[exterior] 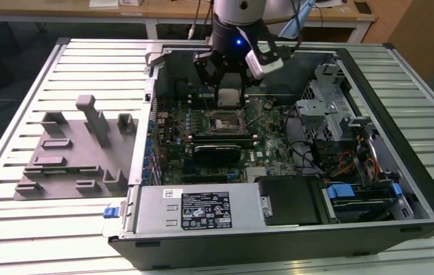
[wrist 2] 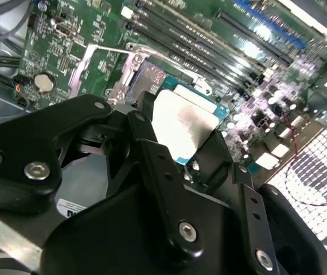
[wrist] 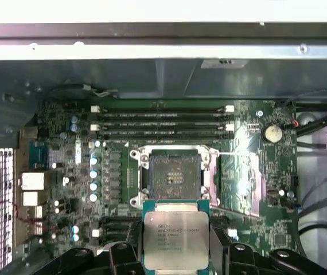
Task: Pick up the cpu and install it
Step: 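Pick up the cpu and move it towards the insertion slot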
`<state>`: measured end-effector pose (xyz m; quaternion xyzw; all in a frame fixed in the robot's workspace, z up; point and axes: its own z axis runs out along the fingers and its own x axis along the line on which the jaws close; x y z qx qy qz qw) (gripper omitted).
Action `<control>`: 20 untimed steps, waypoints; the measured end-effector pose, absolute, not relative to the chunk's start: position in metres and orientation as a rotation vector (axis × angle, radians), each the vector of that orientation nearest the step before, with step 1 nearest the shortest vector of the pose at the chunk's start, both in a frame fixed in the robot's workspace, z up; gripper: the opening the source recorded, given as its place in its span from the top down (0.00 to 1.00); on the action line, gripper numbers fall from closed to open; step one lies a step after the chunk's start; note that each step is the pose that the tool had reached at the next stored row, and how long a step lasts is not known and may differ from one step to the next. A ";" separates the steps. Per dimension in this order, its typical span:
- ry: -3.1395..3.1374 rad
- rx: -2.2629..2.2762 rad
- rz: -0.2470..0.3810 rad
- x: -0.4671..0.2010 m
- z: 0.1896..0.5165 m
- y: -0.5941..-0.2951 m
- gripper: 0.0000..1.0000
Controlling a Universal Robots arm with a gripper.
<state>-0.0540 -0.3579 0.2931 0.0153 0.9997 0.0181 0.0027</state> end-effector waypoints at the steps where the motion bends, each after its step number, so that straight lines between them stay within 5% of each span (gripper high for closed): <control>1: 3.135 0.048 0.056 -0.054 0.292 -0.356 0.46; 20: 3.124 0.017 0.016 -0.054 0.264 -0.342 0.46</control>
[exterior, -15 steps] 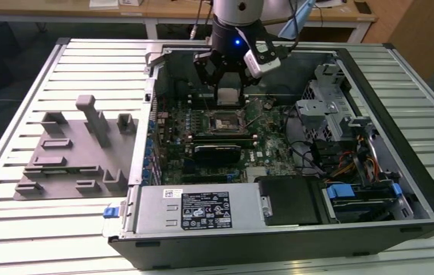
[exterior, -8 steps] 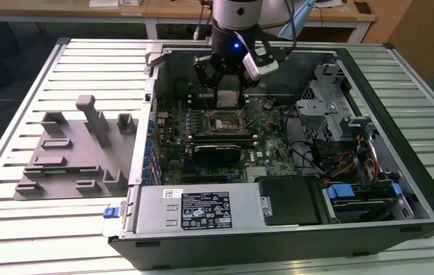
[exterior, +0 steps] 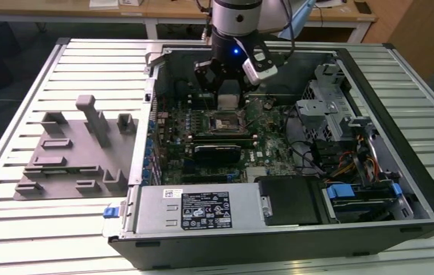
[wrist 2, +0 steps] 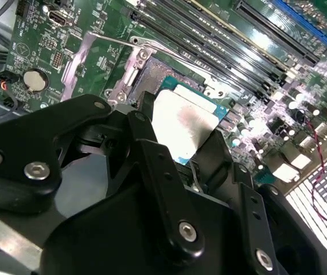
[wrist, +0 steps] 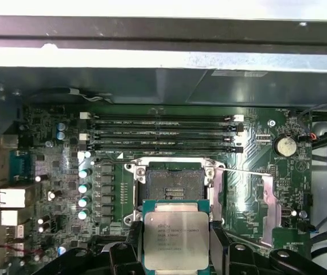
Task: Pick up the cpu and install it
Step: 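Pick up the cpu and move it towards the insertion slot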
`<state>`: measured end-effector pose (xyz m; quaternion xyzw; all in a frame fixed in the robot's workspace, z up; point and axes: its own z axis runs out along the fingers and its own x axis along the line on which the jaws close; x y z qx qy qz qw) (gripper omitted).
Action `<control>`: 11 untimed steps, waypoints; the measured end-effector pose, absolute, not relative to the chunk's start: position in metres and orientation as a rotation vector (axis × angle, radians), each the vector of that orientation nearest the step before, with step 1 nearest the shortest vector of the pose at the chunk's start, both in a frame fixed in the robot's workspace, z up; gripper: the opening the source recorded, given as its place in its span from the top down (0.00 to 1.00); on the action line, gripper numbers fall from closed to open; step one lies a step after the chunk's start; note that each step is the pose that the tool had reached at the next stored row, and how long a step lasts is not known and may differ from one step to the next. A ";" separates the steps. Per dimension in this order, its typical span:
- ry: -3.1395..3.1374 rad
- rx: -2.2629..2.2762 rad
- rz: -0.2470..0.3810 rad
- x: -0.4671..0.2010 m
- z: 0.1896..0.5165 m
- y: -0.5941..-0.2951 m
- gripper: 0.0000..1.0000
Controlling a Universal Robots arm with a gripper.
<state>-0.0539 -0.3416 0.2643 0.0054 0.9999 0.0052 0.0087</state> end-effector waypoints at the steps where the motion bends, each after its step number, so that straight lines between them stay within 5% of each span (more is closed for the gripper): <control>1: 3.122 0.016 0.016 -0.054 0.263 -0.342 0.46; 11: 3.108 0.012 0.015 -0.055 0.248 -0.341 0.46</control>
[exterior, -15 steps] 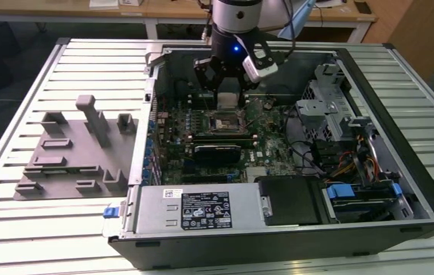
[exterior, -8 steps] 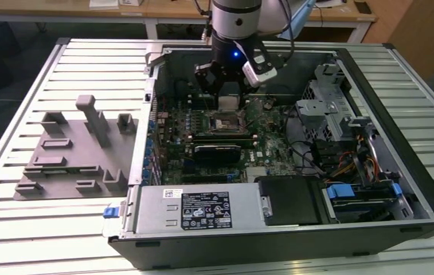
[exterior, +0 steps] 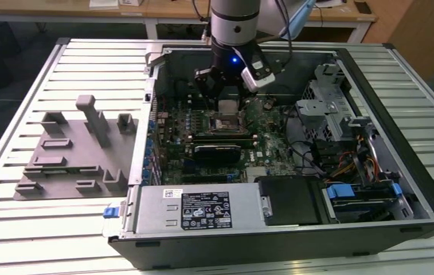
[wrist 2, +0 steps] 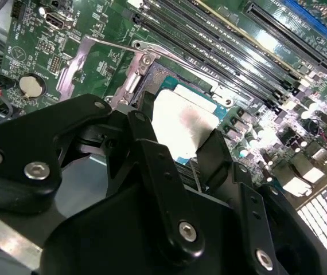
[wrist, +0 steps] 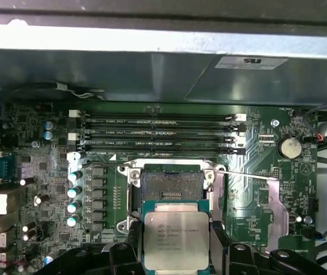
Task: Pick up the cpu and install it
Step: 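Pick up the cpu and move it towards the insertion slot, then place the cpu into insertion slot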
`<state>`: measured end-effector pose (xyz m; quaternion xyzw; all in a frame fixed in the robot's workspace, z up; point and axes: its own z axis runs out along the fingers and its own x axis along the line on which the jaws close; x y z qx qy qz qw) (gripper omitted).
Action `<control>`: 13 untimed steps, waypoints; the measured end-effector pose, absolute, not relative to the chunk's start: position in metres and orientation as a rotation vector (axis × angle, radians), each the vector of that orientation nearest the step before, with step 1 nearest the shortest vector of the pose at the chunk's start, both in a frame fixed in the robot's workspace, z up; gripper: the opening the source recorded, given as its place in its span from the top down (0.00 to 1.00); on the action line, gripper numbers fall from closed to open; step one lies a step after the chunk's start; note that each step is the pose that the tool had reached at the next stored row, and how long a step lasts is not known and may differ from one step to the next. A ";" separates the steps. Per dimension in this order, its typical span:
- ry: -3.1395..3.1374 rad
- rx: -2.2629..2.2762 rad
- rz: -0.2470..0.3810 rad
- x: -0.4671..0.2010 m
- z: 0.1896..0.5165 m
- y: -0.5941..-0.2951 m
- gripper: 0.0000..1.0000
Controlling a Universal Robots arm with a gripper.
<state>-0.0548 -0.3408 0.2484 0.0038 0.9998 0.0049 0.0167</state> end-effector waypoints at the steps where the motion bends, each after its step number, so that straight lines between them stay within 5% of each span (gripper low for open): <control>1: 3.108 0.012 0.014 -0.055 0.248 -0.341 0.46; 13: 3.108 0.012 0.011 -0.056 0.245 -0.340 0.46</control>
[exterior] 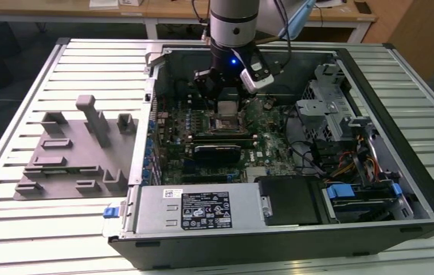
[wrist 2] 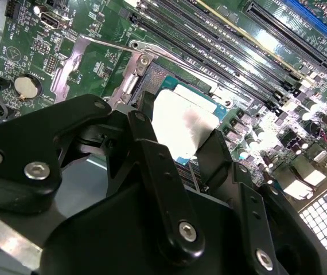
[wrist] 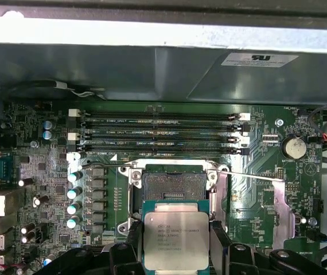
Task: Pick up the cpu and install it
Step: 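Place the cpu into insertion slot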
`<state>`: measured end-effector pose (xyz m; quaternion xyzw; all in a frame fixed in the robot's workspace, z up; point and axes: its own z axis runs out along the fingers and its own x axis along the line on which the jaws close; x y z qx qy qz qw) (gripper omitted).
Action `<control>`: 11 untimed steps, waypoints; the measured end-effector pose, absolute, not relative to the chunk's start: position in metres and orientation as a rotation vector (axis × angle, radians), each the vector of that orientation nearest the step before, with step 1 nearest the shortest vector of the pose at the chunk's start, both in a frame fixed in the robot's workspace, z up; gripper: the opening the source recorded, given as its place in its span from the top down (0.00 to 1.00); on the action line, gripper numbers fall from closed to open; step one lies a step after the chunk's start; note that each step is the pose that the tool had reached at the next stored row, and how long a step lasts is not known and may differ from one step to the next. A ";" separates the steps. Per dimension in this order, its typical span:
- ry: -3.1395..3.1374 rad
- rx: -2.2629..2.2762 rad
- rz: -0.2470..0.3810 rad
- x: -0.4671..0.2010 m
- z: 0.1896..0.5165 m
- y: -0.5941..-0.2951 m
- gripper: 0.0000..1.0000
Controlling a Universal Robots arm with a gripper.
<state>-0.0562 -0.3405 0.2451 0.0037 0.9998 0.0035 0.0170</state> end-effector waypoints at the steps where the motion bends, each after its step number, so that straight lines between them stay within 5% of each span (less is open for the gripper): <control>1: 3.108 0.012 0.011 -0.056 0.245 -0.340 0.46; 11: 3.106 0.099 0.010 -0.056 0.245 -0.340 0.46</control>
